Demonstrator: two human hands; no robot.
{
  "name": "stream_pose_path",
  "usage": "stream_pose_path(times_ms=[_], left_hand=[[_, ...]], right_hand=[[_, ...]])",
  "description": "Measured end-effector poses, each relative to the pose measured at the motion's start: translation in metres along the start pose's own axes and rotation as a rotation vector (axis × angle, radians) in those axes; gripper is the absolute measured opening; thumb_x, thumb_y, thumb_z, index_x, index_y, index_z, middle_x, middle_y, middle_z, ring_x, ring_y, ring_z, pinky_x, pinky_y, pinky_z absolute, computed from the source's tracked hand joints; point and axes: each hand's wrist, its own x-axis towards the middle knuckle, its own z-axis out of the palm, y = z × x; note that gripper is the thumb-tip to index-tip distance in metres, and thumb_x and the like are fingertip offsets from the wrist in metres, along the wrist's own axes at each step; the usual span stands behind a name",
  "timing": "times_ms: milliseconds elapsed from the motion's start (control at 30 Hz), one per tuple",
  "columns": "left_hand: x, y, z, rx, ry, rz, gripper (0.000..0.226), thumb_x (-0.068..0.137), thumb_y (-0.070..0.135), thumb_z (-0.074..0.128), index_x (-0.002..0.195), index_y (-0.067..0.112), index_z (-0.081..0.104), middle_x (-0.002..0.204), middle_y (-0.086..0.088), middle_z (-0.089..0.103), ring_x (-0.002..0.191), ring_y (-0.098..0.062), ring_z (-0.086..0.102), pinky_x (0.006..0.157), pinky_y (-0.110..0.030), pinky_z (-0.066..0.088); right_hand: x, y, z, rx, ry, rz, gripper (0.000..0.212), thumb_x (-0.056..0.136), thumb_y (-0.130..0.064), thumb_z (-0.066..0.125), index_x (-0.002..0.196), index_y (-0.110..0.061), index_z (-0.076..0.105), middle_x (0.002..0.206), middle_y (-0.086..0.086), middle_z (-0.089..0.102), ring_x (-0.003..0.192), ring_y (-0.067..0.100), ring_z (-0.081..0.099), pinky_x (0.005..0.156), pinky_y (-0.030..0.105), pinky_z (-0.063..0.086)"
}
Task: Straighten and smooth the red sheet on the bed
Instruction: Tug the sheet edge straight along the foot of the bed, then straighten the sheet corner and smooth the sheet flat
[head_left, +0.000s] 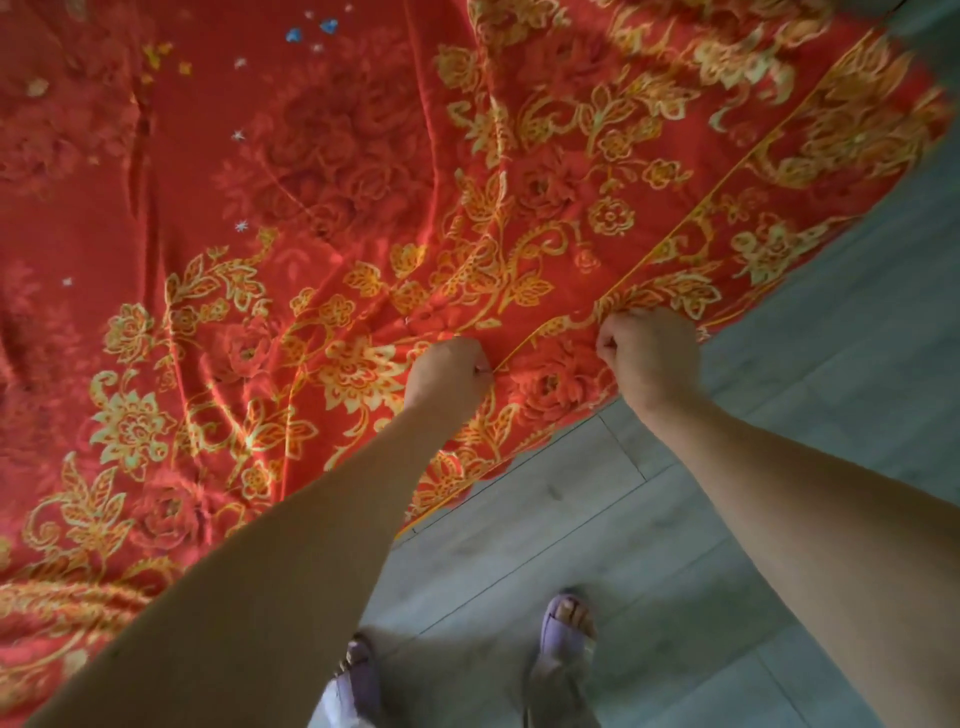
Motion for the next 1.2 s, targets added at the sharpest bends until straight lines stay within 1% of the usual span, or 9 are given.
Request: stream_pose_path(times_ms=[67, 167, 267, 400, 533, 633, 933, 1067, 1200], left_hand=[[-0.001, 0.007, 0.000, -0.027, -0.043, 0.012, 0.013, 0.083, 0.013, 0.059, 0.091, 0.013, 0.069, 0.098, -0.011, 0.071, 0.093, -0.031, 0.064, 0.076, -0.037, 0.050], [-0.008, 0.029, 0.008, 0.034, -0.129, 0.105, 0.010, 0.085, 0.016, 0.061, 0.090, 0.016, 0.069, 0.098, -0.008, 0.071, 0.093, -0.027, 0.065, 0.078, -0.036, 0.051], [-0.012, 0.047, 0.018, 0.139, -0.152, 0.128, 0.011, 0.086, 0.018, 0.060, 0.092, 0.018, 0.069, 0.101, -0.006, 0.070, 0.095, -0.027, 0.065, 0.077, -0.036, 0.050], [-0.009, 0.055, 0.012, 0.084, -0.117, 0.066, 0.008, 0.084, 0.021, 0.064, 0.089, 0.016, 0.067, 0.096, -0.006, 0.070, 0.090, -0.027, 0.065, 0.073, -0.036, 0.051], [0.011, 0.080, -0.005, -0.135, 0.000, 0.053, 0.013, 0.084, 0.022, 0.065, 0.086, 0.009, 0.065, 0.085, -0.006, 0.068, 0.079, -0.024, 0.063, 0.066, -0.031, 0.048], [0.039, 0.107, -0.018, -0.197, 0.062, 0.101, 0.004, 0.084, 0.012, 0.062, 0.085, 0.009, 0.064, 0.084, -0.004, 0.065, 0.080, -0.023, 0.062, 0.065, -0.025, 0.039], [0.141, 0.188, -0.019, -0.190, -0.040, 0.194, 0.017, 0.084, 0.012, 0.063, 0.099, 0.005, 0.068, 0.104, -0.012, 0.069, 0.099, -0.028, 0.063, 0.085, -0.031, 0.046], [0.183, 0.222, -0.007, -0.132, -0.041, 0.224, 0.021, 0.083, 0.016, 0.066, 0.102, 0.007, 0.066, 0.109, -0.013, 0.063, 0.099, -0.029, 0.061, 0.084, -0.034, 0.046], [0.215, 0.262, 0.005, -0.142, 0.016, 0.274, 0.040, 0.080, 0.027, 0.071, 0.116, 0.015, 0.058, 0.120, -0.006, 0.050, 0.106, -0.025, 0.054, 0.090, -0.035, 0.047]], right_hand=[[0.000, 0.008, 0.000, -0.137, -0.006, -0.055, 0.007, 0.081, -0.023, 0.065, 0.083, -0.018, 0.069, 0.087, 0.003, 0.071, 0.091, 0.031, 0.062, 0.083, 0.040, 0.044], [-0.019, 0.034, -0.006, -0.300, 0.002, -0.079, 0.004, 0.076, -0.012, 0.065, 0.078, -0.013, 0.067, 0.080, 0.006, 0.070, 0.086, 0.030, 0.063, 0.079, 0.039, 0.043], [-0.035, 0.059, -0.017, -0.365, -0.117, -0.057, 0.009, 0.076, -0.012, 0.062, 0.074, -0.020, 0.066, 0.077, 0.001, 0.069, 0.077, 0.026, 0.064, 0.074, 0.034, 0.045], [-0.037, 0.064, -0.027, 0.027, -0.235, -0.095, 0.010, 0.088, -0.028, 0.055, 0.086, -0.024, 0.063, 0.089, -0.006, 0.065, 0.069, 0.014, 0.057, 0.062, 0.025, 0.040], [-0.015, 0.073, -0.043, 0.211, -0.141, -0.012, 0.016, 0.090, -0.032, 0.054, 0.098, -0.022, 0.065, 0.099, -0.004, 0.065, 0.083, 0.014, 0.062, 0.065, 0.026, 0.045], [0.005, 0.088, -0.059, 0.264, -0.101, 0.059, 0.015, 0.090, -0.030, 0.056, 0.098, -0.023, 0.065, 0.104, 0.000, 0.063, 0.086, 0.017, 0.063, 0.072, 0.035, 0.055], [0.084, 0.147, -0.096, 0.217, -0.020, 0.312, 0.035, 0.082, -0.027, 0.066, 0.116, -0.020, 0.058, 0.117, 0.011, 0.058, 0.108, 0.029, 0.056, 0.090, 0.040, 0.049], [0.120, 0.175, -0.102, 0.277, 0.055, 0.447, 0.046, 0.081, -0.022, 0.068, 0.124, -0.013, 0.054, 0.125, 0.017, 0.052, 0.117, 0.032, 0.049, 0.102, 0.042, 0.041], [0.141, 0.198, -0.096, 0.264, 0.095, 0.461, 0.047, 0.079, -0.024, 0.069, 0.123, -0.018, 0.054, 0.131, 0.015, 0.050, 0.118, 0.034, 0.047, 0.102, 0.044, 0.041]])
